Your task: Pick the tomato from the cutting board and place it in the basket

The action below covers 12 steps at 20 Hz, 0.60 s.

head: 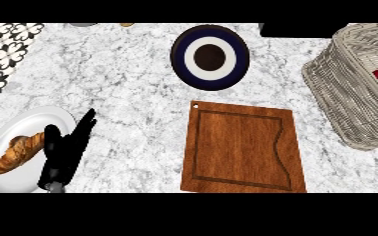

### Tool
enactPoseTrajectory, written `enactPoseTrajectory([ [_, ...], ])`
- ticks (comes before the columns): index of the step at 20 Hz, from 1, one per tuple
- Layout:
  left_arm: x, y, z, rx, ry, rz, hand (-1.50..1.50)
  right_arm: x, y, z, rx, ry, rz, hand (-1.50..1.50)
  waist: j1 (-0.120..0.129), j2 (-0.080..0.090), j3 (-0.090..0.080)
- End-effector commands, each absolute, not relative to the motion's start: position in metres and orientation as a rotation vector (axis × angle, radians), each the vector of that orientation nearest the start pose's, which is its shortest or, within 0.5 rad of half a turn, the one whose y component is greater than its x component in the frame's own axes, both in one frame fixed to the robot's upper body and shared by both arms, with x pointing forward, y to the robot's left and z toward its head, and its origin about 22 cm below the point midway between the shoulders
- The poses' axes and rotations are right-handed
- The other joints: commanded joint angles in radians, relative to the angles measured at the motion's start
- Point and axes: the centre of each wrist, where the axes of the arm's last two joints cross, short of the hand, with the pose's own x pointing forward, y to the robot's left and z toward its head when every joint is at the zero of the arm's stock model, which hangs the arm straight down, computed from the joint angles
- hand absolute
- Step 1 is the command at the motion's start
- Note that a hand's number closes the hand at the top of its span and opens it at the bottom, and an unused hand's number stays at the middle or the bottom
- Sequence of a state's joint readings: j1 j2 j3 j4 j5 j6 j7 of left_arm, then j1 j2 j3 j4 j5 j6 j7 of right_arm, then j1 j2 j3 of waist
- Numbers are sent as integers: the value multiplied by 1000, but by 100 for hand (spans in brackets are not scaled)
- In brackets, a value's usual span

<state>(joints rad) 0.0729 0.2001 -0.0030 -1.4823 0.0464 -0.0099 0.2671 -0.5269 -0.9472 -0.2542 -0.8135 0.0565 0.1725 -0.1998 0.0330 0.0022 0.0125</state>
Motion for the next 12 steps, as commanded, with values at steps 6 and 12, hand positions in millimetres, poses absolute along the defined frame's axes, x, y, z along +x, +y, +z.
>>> enactPoseTrajectory([
  [6, 206, 285, -54, 123, -1025, -46, 0, 306, -547, 198, -823, -1622, 287, -150, -4, 9, -11],
  [12, 190, 283, -56, 158, -1027, -43, 0, 280, -578, 212, -785, -1618, 113, -150, -10, 6, -11],
])
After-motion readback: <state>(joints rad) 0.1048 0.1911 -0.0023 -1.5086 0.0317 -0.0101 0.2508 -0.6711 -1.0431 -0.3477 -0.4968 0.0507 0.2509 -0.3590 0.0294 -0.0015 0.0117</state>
